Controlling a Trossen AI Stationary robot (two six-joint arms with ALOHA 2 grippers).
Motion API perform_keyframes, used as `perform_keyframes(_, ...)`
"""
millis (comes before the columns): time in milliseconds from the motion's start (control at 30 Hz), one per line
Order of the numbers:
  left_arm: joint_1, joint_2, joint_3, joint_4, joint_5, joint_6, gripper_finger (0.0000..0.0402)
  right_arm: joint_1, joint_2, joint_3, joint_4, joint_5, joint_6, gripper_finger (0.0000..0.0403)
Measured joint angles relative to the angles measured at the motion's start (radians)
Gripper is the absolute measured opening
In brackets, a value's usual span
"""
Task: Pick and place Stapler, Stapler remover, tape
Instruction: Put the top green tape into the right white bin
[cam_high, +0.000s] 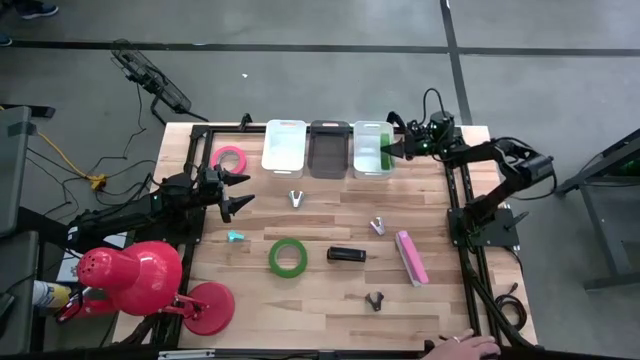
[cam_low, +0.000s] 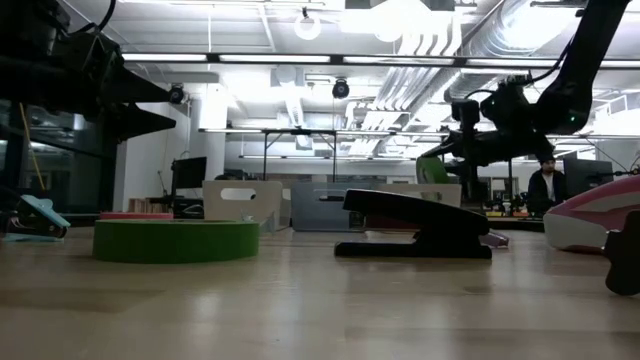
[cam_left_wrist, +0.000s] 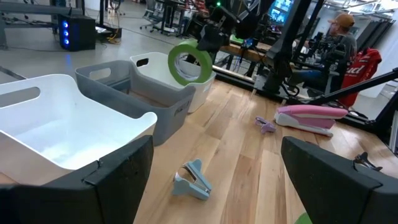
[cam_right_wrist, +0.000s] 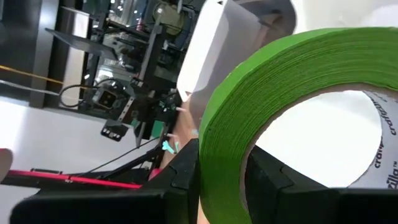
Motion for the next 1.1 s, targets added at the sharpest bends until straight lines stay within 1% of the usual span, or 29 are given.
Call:
perform_keyframes(167, 0.0, 0.0, 0.0, 0.0, 0.0, 0.0, 0.0349, 0.0, 0.01, 0.0, -0.009, 0.026, 0.0, 0.0079)
perform_keyframes(200, 0.0, 0.0, 0.0, 0.0, 0.0, 0.0, 0.0349, 0.0, 0.01, 0.0, -0.01, 0.032, 0.0, 0.0087)
perform_keyframes(367, 0.0, 0.0, 0.0, 0.0, 0.0, 0.0, 0.0349, 0.0, 0.01, 0.0, -0.013, 0.04, 0.001, 0.0158)
perform_keyframes(467, 0.0, 0.0, 0.0, 0.0, 0.0, 0.0, 0.0349, 0.0, 0.01, 0.0, -0.016, 0.039, 0.0, 0.0176)
perform_keyframes(867, 0.0, 0.0, 0.0, 0.0, 0.0, 0.0, 0.0349, 0.0, 0.01, 0.002, -0.009, 0.037, -0.006, 0.0185)
perform_keyframes(1000, 0.0, 0.0, 0.0, 0.0, 0.0, 0.0, 0.0349, 0.0, 0.01, 0.003, -0.01, 0.043, 0.015, 0.0185)
perform_keyframes(1100, 0.0, 0.0, 0.0, 0.0, 0.0, 0.0, 0.0349, 0.0, 0.01, 0.031, -0.048, 0.047, 0.016, 0.0185)
